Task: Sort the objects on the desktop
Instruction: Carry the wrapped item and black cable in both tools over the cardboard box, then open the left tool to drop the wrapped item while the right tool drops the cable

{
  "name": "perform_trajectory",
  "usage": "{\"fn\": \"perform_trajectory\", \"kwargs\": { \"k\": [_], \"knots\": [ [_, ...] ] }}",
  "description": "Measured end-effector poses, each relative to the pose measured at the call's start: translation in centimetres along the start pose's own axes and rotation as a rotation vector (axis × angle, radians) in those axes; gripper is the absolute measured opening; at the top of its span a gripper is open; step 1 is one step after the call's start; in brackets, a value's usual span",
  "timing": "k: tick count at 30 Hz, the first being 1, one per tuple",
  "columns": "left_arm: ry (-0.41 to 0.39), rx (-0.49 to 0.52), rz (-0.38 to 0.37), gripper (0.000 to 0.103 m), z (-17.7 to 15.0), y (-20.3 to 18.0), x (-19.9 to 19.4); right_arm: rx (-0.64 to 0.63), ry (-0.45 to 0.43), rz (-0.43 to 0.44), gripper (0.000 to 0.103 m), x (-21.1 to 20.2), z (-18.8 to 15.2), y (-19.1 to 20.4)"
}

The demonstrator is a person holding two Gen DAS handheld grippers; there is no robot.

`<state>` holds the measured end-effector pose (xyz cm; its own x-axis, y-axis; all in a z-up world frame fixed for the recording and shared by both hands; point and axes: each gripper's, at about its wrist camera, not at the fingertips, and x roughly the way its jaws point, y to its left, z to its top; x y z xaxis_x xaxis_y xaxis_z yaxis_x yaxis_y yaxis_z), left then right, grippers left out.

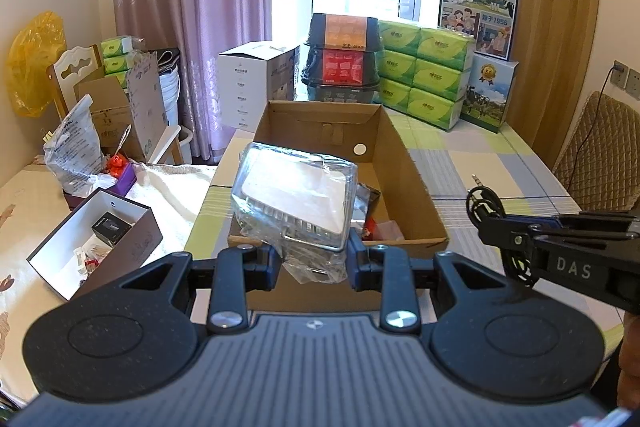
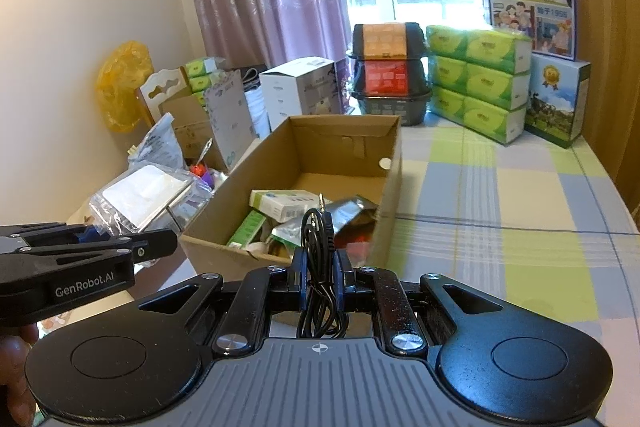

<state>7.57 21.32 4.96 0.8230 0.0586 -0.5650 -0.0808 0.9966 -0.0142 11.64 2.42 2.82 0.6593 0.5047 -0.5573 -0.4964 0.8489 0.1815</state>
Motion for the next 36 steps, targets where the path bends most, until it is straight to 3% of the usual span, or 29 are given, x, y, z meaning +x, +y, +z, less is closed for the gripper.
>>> {"fn": "perform_trajectory", "kwargs": {
  "k": [19, 33, 36],
  "knots": [
    [0.033, 0.007, 0.008, 0.027, 1.6, 1.3, 3.2, 0.018, 0.001, 0.034, 0.01, 4.5, 2.4, 0.0],
    [0.059, 0.027, -0.038, 0.027, 4.2, 0.9, 9.0, 0.038, -0.005, 0.027, 0.01, 8.9, 5.3, -2.3],
    [0.049, 0.018, -0.064, 0.035, 4.6, 1.1, 10.8, 0.044, 0.004, 0.027, 0.01, 10.0, 5.4, -2.8]
  ]
}}
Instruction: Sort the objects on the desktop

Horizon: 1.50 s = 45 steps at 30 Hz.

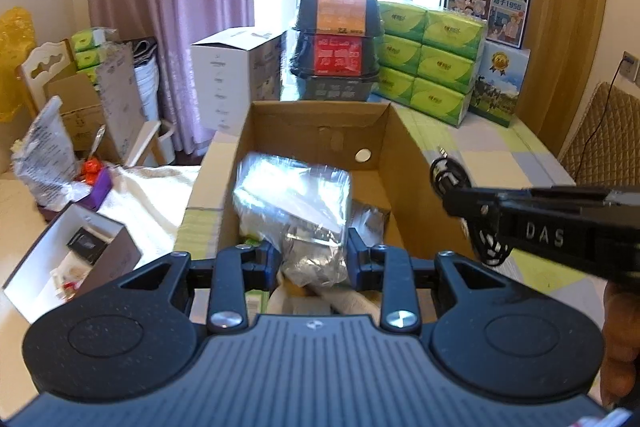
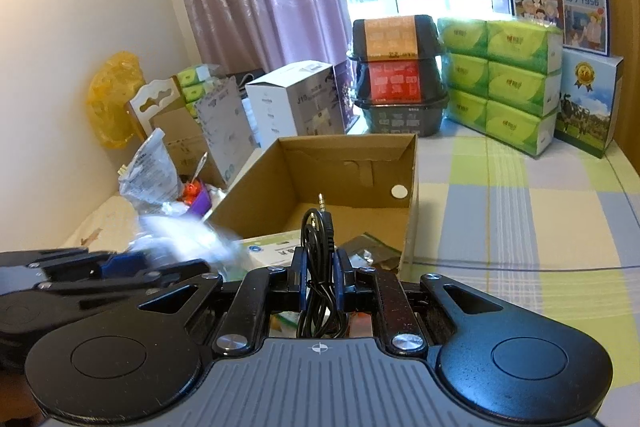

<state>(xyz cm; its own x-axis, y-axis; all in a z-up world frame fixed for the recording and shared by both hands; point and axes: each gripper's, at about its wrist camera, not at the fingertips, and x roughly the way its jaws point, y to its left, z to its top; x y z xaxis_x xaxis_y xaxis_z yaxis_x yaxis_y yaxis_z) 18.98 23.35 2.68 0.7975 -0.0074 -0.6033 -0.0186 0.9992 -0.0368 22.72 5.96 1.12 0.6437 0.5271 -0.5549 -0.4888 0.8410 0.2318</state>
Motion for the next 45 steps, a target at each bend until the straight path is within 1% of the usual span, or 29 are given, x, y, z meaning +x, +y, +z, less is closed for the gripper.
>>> {"fn": "perform_trajectory", "kwargs": {
  "k": [1, 5, 12, 15, 17, 18, 19, 21, 23, 26, 27, 29, 31, 32, 34, 35, 37, 39, 41, 45],
  "knots": [
    [0.003, -0.004, 0.003, 0.038, 0.1, 0.1, 0.4, 0.003, 0.002, -0.001, 0.01, 0.3, 0.0, -0.2],
    [0.0, -0.002, 0.02, 0.038, 0.2, 0.7, 0.7, 0.016, 0.009, 0.0, 0.01, 0.9, -0.1, -0.8],
    [0.011, -0.053, 0.038, 0.038, -1.1, 1.9, -0.1, 0.032, 0.02, 0.025, 0.01, 1.4, -0.4, -0.6],
    [0.013, -0.068, 0.042, 0.043, -1.6, 2.2, -0.6, 0.049, 0.015, 0.053, 0.01, 1.6, -0.2, -0.5],
    [0.012, -0.073, 0.046, 0.053, -1.8, 2.3, -0.9, 0.064, 0.007, 0.055, 0.026, 1.6, 0.0, -0.6],
    [0.011, -0.074, 0.049, 0.055, -1.9, 2.4, -1.0, 0.072, -0.003, 0.053, 0.048, 1.4, 0.1, -0.7],
    [0.008, -0.076, 0.051, 0.057, -2.1, 2.4, -1.2, 0.079, -0.013, 0.053, 0.059, 1.2, 0.2, -0.9],
    [0.002, -0.08, 0.057, 0.063, -2.2, 2.5, -1.6, 0.082, -0.02, 0.05, 0.059, 0.8, 0.2, -1.1],
    [-0.003, -0.088, 0.067, 0.072, -2.3, 2.5, -1.9, 0.08, -0.018, 0.04, 0.059, 0.5, 0.1, -1.3],
    [-0.009, -0.1, 0.081, 0.08, -2.4, 2.5, -2.4, 0.087, -0.012, 0.025, 0.063, 0.0, -0.2, -1.5],
    [-0.008, -0.101, 0.082, 0.081, -2.4, 2.6, -2.5, 0.087, -0.011, 0.02, 0.066, -0.2, -0.4, -1.5],
    [-0.005, -0.104, 0.089, 0.087, -2.5, 2.6, -2.9, 0.084, -0.01, 0.011, 0.072, -0.6, -0.7, -1.6],
    [-0.003, -0.107, 0.099, 0.089, -2.6, 2.7, -3.2, 0.082, -0.006, 0.001, 0.08, -1.1, -1.1, -1.6],
    [-0.004, -0.109, 0.101, 0.091, -2.6, 2.7, -3.4, 0.083, -0.003, -0.001, 0.081, -1.3, -1.3, -1.6],
    [-0.003, -0.109, 0.105, 0.095, -2.6, 2.7, -3.9, 0.083, 0.007, 0.001, 0.089, -1.8, -1.7, -1.5],
    [0.0, -0.107, 0.105, 0.097, -2.7, 2.7, -4.0, 0.082, 0.01, 0.001, 0.092, -2.0, -1.9, -1.4],
    [0.011, -0.097, 0.102, 0.1, -2.8, 2.5, -4.5, 0.079, 0.01, -0.004, 0.098, -2.7, -2.3, -1.1],
    [0.018, -0.084, 0.103, 0.101, -2.9, 2.2, -4.9, 0.075, 0.009, -0.012, 0.101, -3.4, -2.6, -0.7],
    [0.02, -0.066, 0.104, 0.101, -3.2, 1.9, -5.5, 0.068, 0.011, -0.015, 0.101, -4.0, -2.9, -0.3],
    [0.018, -0.04, 0.142, 0.101, -4.0, 1.4, -6.9, 0.061, 0.03, -0.02, 0.101, -5.7, -3.9, 0.3]
  ]
}}
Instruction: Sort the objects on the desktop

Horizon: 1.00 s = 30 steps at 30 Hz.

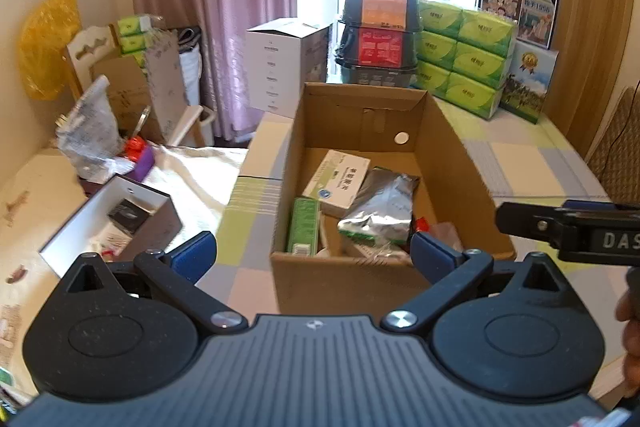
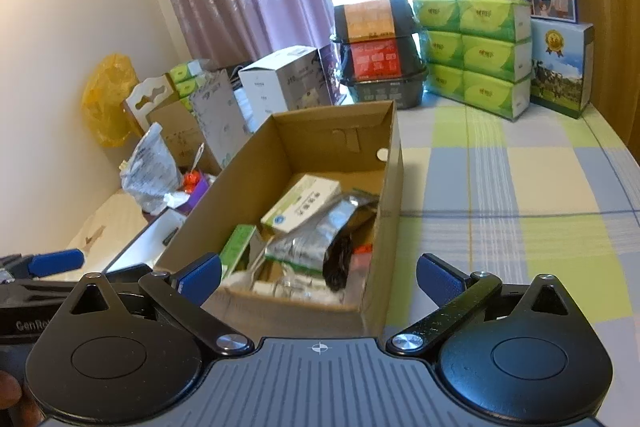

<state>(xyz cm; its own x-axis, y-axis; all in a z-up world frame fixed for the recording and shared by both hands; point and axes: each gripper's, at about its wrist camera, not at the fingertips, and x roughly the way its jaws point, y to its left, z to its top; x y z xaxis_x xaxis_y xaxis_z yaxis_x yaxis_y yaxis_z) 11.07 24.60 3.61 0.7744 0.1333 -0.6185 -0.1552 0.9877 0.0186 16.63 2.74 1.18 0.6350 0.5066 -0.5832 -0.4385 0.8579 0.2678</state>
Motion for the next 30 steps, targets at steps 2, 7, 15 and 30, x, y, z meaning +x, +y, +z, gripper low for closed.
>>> {"fn": "perform_trajectory", "kwargs": {
  "k": [2, 7, 15, 30],
  "knots": [
    [0.0, -0.016, 0.007, 0.101, -0.5, 0.2, -0.8, -0.008, 0.004, -0.011, 0.101, -0.9, -0.5, 0.1],
    [0.001, -0.053, 0.021, 0.102, -1.9, 0.2, -3.0, -0.052, 0.002, -0.051, 0.101, -3.1, -2.1, 0.5],
    [0.037, -0.088, 0.026, 0.102, -3.3, -1.0, -5.5, -0.055, 0.007, -0.075, 0.101, -6.3, -3.9, 0.5],
    [0.048, -0.094, -0.014, 0.102, -4.0, -2.7, -10.3, -0.059, 0.01, -0.058, 0.101, -11.4, -5.3, 1.3]
  ]
}}
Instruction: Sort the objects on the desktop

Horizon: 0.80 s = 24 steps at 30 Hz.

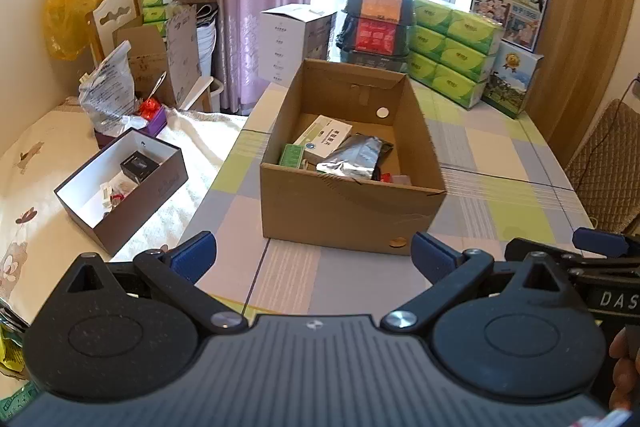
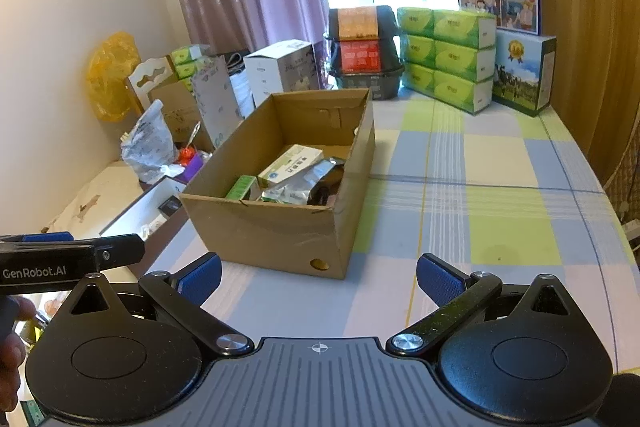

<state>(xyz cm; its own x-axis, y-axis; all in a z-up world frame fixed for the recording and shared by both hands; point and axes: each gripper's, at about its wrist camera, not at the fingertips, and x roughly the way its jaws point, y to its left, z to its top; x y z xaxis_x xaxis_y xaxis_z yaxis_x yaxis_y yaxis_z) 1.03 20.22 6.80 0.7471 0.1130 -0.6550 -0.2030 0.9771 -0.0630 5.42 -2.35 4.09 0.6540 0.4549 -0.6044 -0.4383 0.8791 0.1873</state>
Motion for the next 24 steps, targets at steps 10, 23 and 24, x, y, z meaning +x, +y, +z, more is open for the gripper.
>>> {"fn": "perform_trajectory", "kwargs": {
  "k": [10, 23, 24],
  "knots": [
    [-0.035, 0.026, 0.045, 0.102, 0.0, -0.7, -2.5, -0.027, -0.033, -0.019, 0.101, -2.8, -0.7, 0.6],
    [-0.035, 0.043, 0.042, 0.102, -0.5, -1.0, -3.3, -0.048, -0.011, -0.035, 0.101, -3.2, -1.4, 1.0],
    [-0.035, 0.044, 0.041, 0.102, -0.5, -1.1, -3.3, -0.046, -0.01, -0.036, 0.101, -3.2, -1.4, 0.9]
  ]
}}
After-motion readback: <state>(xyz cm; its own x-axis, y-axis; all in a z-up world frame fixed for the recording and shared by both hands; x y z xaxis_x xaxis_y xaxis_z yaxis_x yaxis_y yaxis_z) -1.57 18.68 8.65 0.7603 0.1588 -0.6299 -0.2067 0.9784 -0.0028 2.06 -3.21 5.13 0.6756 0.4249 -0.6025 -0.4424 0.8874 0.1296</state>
